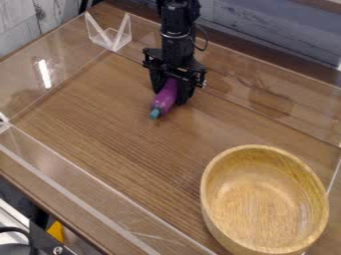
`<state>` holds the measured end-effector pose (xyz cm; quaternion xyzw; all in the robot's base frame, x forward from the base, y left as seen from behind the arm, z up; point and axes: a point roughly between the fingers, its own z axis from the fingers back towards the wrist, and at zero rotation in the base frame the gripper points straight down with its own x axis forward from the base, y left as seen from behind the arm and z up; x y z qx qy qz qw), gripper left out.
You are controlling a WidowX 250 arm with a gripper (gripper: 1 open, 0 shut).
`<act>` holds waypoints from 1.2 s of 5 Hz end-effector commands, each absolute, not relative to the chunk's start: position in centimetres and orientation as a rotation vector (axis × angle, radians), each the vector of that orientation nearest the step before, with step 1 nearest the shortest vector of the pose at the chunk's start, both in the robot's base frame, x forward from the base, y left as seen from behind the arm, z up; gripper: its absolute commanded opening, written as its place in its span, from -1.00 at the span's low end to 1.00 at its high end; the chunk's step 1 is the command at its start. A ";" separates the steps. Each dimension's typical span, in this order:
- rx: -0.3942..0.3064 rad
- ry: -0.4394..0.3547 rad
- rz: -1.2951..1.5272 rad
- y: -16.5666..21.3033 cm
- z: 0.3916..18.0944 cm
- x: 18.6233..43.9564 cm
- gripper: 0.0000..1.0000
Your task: Remove the purple eggplant from inside the brown bowl and put it on the table
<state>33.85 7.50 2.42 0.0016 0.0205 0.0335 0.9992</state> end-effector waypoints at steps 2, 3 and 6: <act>0.001 -0.084 0.173 8.9 8.4 33.9 -1.00; -0.010 -0.091 0.227 8.1 9.5 33.6 -1.00; -0.013 -0.072 0.294 4.9 11.1 32.6 -1.00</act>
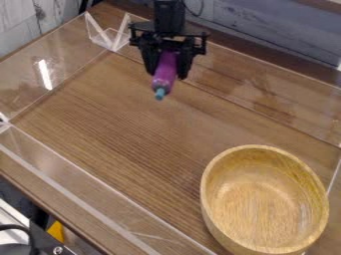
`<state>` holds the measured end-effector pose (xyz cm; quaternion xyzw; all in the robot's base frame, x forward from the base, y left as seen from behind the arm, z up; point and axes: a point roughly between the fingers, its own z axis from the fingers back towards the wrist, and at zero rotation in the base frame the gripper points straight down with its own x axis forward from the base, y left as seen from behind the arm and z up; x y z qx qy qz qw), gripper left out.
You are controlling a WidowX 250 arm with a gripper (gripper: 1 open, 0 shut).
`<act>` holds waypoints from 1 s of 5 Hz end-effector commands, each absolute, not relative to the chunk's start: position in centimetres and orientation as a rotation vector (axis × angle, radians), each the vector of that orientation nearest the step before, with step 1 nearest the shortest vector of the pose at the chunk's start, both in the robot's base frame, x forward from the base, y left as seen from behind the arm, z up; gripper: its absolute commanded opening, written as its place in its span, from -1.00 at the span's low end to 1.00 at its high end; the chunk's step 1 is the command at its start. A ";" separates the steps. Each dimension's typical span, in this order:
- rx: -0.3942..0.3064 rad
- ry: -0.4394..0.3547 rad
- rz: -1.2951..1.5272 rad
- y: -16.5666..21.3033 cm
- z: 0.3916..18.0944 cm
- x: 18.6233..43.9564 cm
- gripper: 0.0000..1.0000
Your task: Remove the purple eggplant from inside the brown bowl and put it on the table
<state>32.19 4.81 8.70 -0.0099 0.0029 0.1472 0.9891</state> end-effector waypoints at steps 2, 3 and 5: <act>0.016 -0.032 0.194 1.4 9.5 31.5 -1.00; 0.021 -0.023 0.174 0.7 8.8 31.1 -1.00; 0.033 -0.004 0.220 0.6 6.4 30.5 -1.00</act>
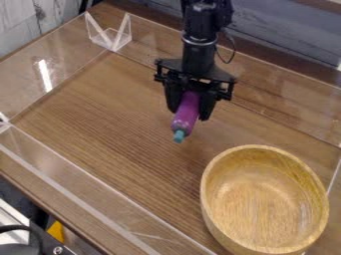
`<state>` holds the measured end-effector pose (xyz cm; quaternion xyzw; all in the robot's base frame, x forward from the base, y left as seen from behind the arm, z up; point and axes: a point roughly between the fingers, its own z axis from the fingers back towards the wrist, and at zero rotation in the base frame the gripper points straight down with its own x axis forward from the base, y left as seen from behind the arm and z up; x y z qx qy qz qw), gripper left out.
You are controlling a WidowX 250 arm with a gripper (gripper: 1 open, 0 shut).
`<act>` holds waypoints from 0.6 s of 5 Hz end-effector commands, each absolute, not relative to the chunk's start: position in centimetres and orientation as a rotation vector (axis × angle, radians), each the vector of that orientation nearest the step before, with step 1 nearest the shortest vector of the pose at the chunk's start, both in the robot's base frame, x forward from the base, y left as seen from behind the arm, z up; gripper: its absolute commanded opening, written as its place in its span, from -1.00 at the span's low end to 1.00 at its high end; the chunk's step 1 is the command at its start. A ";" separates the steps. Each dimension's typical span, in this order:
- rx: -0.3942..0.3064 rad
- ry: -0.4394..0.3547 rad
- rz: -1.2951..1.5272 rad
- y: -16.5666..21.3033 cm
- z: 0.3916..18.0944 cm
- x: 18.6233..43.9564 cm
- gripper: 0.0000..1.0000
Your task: Remove the purple eggplant from inside the brown bowl and put it on the table
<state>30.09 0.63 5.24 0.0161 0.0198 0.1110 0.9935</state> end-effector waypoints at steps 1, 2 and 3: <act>0.041 0.009 0.271 0.8 5.0 30.4 -1.00; 0.050 0.018 0.243 1.1 4.8 30.8 -1.00; 0.057 0.026 0.222 1.3 4.8 31.3 1.00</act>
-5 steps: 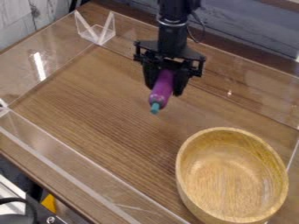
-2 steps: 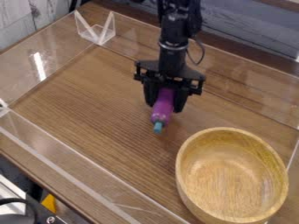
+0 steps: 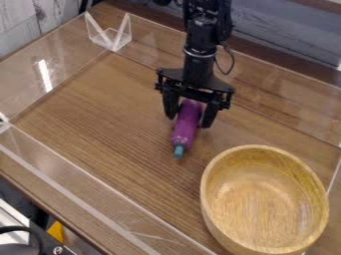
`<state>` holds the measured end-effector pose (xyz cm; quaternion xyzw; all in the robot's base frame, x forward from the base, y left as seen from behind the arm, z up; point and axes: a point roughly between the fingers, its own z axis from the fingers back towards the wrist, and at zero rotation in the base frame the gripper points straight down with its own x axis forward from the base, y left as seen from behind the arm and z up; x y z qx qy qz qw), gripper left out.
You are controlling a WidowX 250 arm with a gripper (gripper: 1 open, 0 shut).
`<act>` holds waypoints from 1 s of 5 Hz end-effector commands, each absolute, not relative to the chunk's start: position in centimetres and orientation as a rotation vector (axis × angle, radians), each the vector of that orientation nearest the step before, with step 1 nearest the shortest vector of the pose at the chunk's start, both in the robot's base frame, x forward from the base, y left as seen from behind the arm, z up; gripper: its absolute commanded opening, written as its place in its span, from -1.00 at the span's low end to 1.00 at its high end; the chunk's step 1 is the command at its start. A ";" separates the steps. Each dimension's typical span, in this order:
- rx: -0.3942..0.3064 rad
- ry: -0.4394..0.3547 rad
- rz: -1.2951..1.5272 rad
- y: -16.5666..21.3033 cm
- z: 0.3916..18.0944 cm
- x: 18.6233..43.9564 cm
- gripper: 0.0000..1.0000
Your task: Remove the purple eggplant from inside the brown bowl and put it on the table
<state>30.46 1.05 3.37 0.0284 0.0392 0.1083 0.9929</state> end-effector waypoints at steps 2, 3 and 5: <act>0.048 0.023 0.204 0.1 5.8 29.2 1.00; 0.049 0.022 0.235 0.0 8.0 29.5 1.00; 0.039 -0.006 0.293 1.3 12.6 29.5 1.00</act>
